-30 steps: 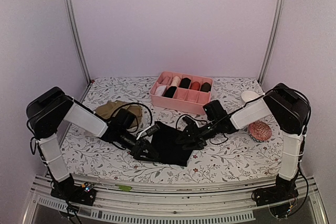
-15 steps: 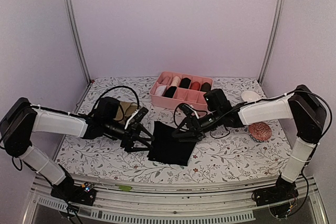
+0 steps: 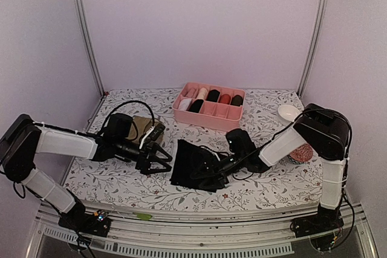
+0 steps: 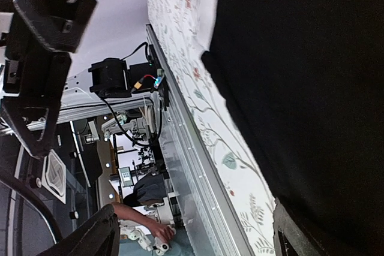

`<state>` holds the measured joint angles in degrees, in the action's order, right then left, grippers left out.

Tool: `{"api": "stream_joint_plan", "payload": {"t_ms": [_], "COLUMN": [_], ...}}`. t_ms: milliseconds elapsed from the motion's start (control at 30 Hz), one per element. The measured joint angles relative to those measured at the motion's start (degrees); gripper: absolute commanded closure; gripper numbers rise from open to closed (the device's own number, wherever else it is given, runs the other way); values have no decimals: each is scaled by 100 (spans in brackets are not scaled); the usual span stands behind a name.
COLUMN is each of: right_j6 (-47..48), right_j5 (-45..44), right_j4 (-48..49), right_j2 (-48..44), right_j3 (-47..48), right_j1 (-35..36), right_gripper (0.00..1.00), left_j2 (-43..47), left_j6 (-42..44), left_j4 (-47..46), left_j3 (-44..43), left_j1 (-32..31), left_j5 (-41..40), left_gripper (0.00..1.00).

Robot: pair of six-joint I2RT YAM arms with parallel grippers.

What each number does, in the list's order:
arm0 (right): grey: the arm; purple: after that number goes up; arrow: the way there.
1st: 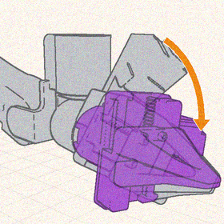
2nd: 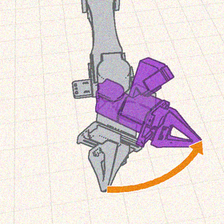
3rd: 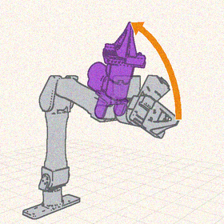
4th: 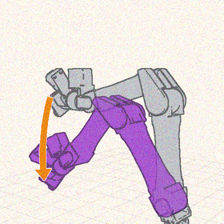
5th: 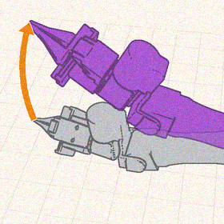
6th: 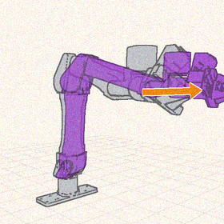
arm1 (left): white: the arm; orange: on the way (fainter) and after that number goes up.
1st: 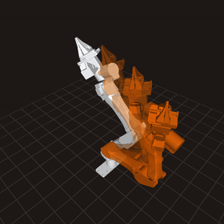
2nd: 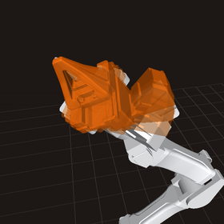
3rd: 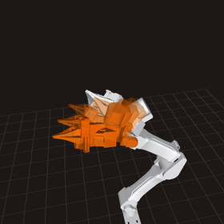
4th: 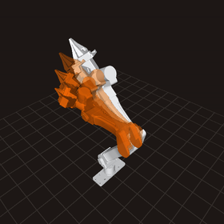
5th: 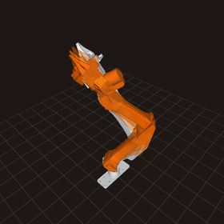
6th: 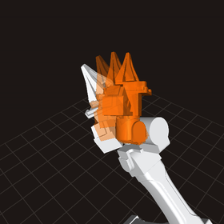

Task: Roll the underwear
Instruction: Smooth out the underwear at the center of the board.

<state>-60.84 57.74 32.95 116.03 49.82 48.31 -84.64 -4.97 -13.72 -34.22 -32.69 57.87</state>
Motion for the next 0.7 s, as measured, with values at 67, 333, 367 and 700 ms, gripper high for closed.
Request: {"api": "stream_joint_plan", "payload": {"t_ms": [67, 333, 367, 700], "right_j6": [-223, -457, -382, 1847], "right_j5": [66, 118, 120, -468], "right_j4": [450, 1255, 1163, -2494], "right_j2": [138, 164, 129, -520], "right_j3": [-175, -592, -592, 686], "right_j1": [-2, -26, -31, -37], "right_gripper": [12, 15, 16, 17], "left_j2": [74, 267, 289, 372], "left_j6": [52, 385, 472, 1950], "left_j4": [48, 306, 367, 1202], "left_j3": [50, 127, 127, -299], "left_j1": [15, 122, 127, -35], "left_j5": [-15, -114, -140, -890], "left_gripper": [11, 14, 16, 32]}}
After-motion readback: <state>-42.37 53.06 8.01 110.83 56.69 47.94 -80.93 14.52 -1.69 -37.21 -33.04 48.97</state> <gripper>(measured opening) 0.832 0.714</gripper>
